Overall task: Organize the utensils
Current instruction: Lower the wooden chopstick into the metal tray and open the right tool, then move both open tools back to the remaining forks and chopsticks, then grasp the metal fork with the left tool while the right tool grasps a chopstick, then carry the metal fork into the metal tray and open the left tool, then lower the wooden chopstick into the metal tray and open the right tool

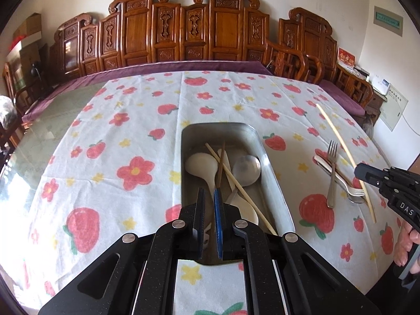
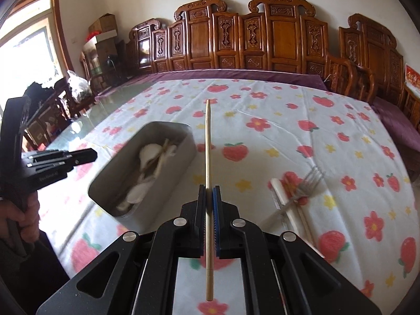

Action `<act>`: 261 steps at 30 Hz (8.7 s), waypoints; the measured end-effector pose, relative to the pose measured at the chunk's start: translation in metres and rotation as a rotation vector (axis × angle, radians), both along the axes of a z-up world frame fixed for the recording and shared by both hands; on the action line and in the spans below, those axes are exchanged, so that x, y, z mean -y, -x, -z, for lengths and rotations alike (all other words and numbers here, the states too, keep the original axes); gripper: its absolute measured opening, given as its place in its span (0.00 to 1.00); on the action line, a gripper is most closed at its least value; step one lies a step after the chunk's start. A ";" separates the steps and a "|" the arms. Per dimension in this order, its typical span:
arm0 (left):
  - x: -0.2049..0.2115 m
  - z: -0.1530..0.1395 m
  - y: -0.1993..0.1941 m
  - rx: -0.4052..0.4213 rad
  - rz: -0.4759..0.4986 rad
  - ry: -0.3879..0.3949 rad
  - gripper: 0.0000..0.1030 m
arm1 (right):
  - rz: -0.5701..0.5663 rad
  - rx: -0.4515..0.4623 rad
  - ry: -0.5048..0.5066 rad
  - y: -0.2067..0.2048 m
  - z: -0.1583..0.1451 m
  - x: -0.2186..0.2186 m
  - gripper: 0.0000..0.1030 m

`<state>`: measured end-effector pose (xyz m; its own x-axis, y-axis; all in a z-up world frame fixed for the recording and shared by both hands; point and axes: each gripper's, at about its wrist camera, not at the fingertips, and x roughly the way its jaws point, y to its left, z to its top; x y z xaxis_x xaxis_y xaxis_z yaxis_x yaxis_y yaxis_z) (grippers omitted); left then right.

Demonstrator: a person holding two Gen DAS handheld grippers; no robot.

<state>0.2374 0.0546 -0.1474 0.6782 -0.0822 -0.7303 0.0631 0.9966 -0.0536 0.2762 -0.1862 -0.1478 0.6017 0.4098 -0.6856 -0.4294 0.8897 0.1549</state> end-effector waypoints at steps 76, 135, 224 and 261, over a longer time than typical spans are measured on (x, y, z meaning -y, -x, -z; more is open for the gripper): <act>0.104 0.009 0.024 0.049 0.233 -0.010 0.50 | 0.156 -0.059 0.151 -0.012 0.059 0.114 0.16; 0.225 0.050 -0.065 -0.098 0.389 -0.018 0.07 | 0.166 -0.097 -0.019 -0.041 0.061 0.145 0.16; 0.032 0.051 -0.055 -0.104 0.053 -0.054 0.08 | 0.083 0.026 0.180 -0.014 0.041 0.073 0.06; -0.031 -0.021 -0.020 0.074 0.049 0.021 0.20 | -0.012 -0.025 0.026 -0.014 -0.020 -0.046 0.06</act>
